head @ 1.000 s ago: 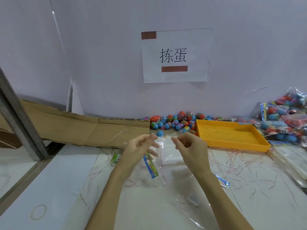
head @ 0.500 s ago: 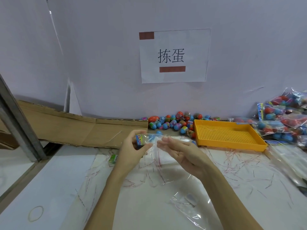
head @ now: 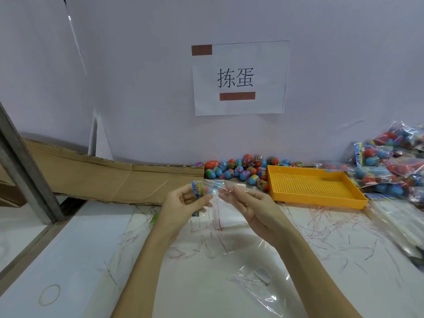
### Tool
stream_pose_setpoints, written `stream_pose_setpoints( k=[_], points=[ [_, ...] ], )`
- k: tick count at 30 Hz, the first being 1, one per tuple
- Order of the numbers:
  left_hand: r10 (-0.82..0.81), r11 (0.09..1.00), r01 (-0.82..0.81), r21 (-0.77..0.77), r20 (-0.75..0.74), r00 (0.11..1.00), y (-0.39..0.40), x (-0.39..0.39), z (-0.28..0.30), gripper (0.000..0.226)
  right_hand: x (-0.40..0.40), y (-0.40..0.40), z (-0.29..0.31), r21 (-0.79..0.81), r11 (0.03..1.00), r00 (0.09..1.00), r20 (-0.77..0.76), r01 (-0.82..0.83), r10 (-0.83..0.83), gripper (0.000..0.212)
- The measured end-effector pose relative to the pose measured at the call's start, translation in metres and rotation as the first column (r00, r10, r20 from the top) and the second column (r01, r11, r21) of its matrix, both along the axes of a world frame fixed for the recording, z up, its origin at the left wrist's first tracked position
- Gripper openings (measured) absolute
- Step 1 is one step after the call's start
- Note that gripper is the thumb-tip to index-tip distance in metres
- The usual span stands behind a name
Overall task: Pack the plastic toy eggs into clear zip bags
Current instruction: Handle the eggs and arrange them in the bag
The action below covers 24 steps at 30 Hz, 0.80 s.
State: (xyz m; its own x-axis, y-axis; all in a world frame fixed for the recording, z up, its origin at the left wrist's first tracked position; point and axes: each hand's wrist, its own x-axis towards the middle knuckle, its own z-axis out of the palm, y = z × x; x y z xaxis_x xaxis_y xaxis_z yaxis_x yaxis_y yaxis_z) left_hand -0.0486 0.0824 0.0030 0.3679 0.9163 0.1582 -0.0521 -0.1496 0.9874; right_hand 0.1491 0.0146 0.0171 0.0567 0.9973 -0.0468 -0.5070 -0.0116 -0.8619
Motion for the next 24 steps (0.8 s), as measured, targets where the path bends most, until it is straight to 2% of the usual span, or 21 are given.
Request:
stream_pose_setpoints(
  k=[3, 6, 9, 13, 15, 17, 19, 20, 22, 24],
  points=[
    [-0.003, 1.0, 0.003, 0.019, -0.006, 1.0, 0.002, -0.001, -0.002, 0.028, -0.003, -0.002, -0.001, 0.013, 0.996, 0.992, 0.097, -0.087, 0.086, 0.035],
    [-0.001, 0.999, 0.003, 0.041, -0.057, 0.998, 0.004, -0.002, -0.005, 0.025, -0.003, -0.002, -0.003, 0.041, 0.996, 0.976, 0.209, -0.077, 0.067, 0.029],
    [-0.009, 0.998, 0.014, 0.054, -0.088, 0.996, 0.005, -0.003, -0.006, 0.029, -0.002, 0.0, -0.005, 0.049, 0.998, 0.962, 0.27, -0.05, 0.035, 0.032],
    [0.021, 0.991, -0.007, 0.13, -0.11, 0.994, 0.004, 0.0, -0.007, 0.032, 0.001, -0.002, -0.006, 0.077, 0.992, 0.931, 0.359, -0.1, 0.066, 0.031],
    [0.073, 0.985, -0.047, 0.168, -0.151, 0.986, 0.004, 0.003, -0.008, 0.04, 0.001, -0.001, -0.004, 0.064, 0.993, 0.908, 0.413, -0.1, 0.064, 0.025],
    [0.149, 0.966, -0.095, 0.239, -0.22, 0.964, 0.005, 0.006, -0.01, 0.058, -0.002, -0.001, -0.004, 0.054, 0.995, 0.891, 0.452, -0.086, 0.052, 0.021],
    [0.235, 0.905, -0.104, 0.412, -0.281, 0.93, 0.004, 0.006, -0.011, 0.08, -0.004, -0.003, -0.004, 0.066, 0.995, 0.865, 0.5, -0.07, 0.028, 0.021],
    [0.283, 0.838, -0.073, 0.541, -0.317, 0.905, 0.003, 0.005, -0.012, 0.088, -0.005, -0.003, -0.005, 0.087, 0.995, 0.837, 0.547, -0.054, -0.002, 0.021],
    [0.367, 0.664, 0.065, 0.745, -0.401, 0.84, 0.002, 0.006, -0.013, 0.091, -0.008, -0.003, -0.007, 0.161, 0.986, 0.762, 0.643, -0.033, -0.079, 0.025],
    [0.418, 0.561, 0.196, 0.804, -0.479, 0.772, -0.003, 0.011, -0.013, 0.087, -0.015, -0.002, -0.011, 0.243, 0.969, 0.706, 0.695, -0.051, -0.137, 0.029]
  ],
)
